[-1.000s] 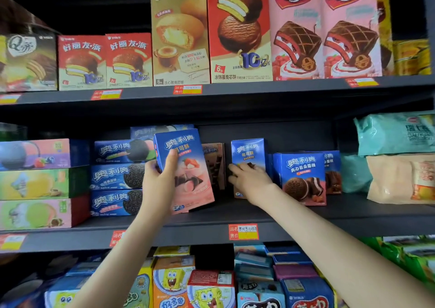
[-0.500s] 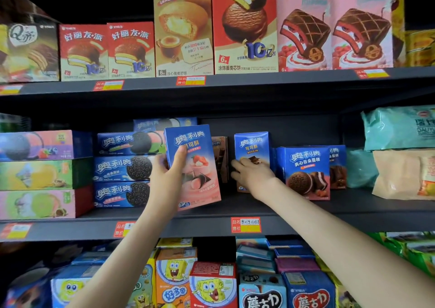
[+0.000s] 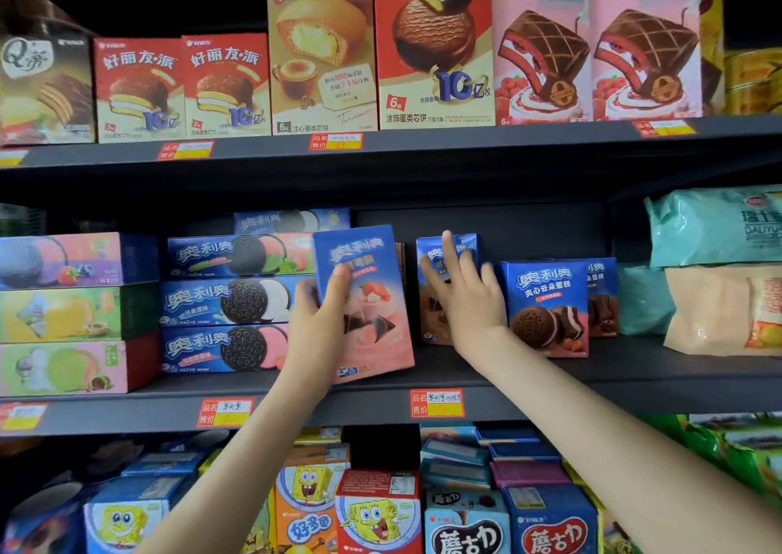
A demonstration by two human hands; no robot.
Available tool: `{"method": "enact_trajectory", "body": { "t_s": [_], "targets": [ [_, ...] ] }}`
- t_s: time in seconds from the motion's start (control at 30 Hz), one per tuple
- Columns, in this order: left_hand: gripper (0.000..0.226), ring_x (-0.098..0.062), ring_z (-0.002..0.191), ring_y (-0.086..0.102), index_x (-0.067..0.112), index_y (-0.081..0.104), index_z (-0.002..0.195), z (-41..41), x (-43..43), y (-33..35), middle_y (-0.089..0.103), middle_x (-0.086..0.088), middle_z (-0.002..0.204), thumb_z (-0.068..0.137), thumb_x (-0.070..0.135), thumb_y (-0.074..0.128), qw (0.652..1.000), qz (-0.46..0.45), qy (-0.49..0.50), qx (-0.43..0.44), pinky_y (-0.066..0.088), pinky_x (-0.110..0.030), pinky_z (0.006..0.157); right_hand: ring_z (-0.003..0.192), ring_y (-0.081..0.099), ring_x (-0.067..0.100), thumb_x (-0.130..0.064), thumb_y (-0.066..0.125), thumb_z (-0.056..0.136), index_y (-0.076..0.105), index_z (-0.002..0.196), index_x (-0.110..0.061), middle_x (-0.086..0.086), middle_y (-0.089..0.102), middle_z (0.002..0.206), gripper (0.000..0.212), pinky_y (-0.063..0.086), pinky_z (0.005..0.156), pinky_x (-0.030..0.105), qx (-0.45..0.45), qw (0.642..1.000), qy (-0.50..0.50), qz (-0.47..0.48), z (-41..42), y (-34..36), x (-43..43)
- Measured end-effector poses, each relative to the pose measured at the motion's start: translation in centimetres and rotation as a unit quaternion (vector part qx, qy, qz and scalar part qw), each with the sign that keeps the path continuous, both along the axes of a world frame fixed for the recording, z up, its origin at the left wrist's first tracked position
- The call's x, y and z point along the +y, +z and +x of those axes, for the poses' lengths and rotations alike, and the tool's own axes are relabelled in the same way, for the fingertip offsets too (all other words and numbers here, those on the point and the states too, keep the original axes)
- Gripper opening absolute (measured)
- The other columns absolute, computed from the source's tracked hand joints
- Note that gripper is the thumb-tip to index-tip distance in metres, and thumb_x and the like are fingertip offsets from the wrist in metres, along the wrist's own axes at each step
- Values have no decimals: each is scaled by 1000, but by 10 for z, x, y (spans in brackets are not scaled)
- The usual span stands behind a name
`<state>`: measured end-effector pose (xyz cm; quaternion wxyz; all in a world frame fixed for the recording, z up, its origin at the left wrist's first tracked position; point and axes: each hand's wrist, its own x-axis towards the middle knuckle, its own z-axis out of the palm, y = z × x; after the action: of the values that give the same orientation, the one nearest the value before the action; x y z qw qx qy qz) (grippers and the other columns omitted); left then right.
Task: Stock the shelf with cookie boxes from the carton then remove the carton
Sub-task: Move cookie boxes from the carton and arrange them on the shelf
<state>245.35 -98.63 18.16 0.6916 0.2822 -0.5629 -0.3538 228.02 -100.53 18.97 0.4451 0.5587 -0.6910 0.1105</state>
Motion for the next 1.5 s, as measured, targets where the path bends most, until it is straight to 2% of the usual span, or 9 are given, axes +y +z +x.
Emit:
{"method": "enact_trajectory", "body": {
  "t_s": [0.1, 0.23, 0.33, 0.47, 0.57, 0.7, 0.97, 1.1, 1.5],
  "targets": [
    [33, 10, 51, 60, 10, 47, 105, -14, 4, 4, 58, 2, 92, 96, 42, 46, 999, 0, -8, -41, 46, -15, 55, 144, -19, 34, -19, 64, 88, -12, 150, -29, 10, -33, 153, 99, 10, 115, 53, -89, 995, 44, 17, 3, -2, -10],
    [38, 4, 55, 62, 12, 44, 105, -20, 5, 11, 60, 1, 93, 95, 49, 42, 1000, 12, 3, -19, 47, -16, 52, 143, -23, 30, -12, 59, 90, -6, 151, -31, 3, -36, 152, 91, 15, 117, 52, -86, 986, 129, 59, -1, -1, -18],
    [37, -7, 76, 63, 15, 43, 105, -20, 1, 11, 63, -5, 107, 94, 50, 43, 1000, 14, 15, -14, 47, -24, 61, 144, -21, 28, -12, 56, 91, -7, 151, -29, 4, -34, 153, 89, 19, 118, 43, -32, 990, 114, 78, -5, -4, -16],
    [36, -1, 58, 67, 14, 42, 105, -19, 1, 7, 64, -1, 97, 95, 49, 42, 999, 26, -4, -18, 53, -25, 61, 145, -17, 31, -25, 54, 92, -16, 150, -28, 5, -32, 154, 90, 0, 116, 52, 59, 994, 20, 93, -5, -1, -14],
    [40, -16, 83, 70, 17, 43, 105, -21, -2, 5, 66, -5, 106, 92, 55, 43, 999, 42, -2, -22, 56, -41, 78, 143, -22, 34, -36, 48, 96, -15, 150, -27, 5, -25, 157, 84, -7, 115, 53, 159, 980, 2, 122, -5, 7, -18],
    [42, -14, 82, 68, 15, 46, 108, -25, -1, 7, 66, -1, 101, 93, 53, 43, 999, 25, 15, -28, 55, -34, 71, 143, -23, 32, -34, 46, 96, -6, 152, -25, 4, -15, 159, 76, -9, 114, 54, 250, 954, -4, 167, -4, 13, -22],
    [30, -15, 92, 54, 16, 41, 108, -24, -10, 6, 51, 14, 89, 95, 43, 45, 991, -35, 101, -82, 37, -29, 77, 143, -24, 30, -34, 55, 93, -3, 152, -33, -2, -17, 158, 82, -6, 114, 55, 156, 975, 22, 158, -17, 10, -31],
    [34, -11, 81, 58, 15, 38, 109, -33, -11, 7, 57, 5, 91, 96, 46, 42, 989, -19, 92, -114, 44, -28, 66, 144, -23, 29, -22, 56, 92, -3, 152, -28, -1, -17, 159, 84, -6, 117, 52, 155, 973, 21, 172, -24, 14, -16],
    [43, -29, 96, 65, 20, 38, 108, -56, -30, 15, 63, -10, 110, 92, 59, 38, 994, 77, 19, -70, 53, -49, 86, 147, 3, 27, -6, 47, 94, 25, 147, -3, 14, 21, 155, 58, -8, 115, 51, 129, 989, 67, 9, -39, 39, 36]
  ]
}}
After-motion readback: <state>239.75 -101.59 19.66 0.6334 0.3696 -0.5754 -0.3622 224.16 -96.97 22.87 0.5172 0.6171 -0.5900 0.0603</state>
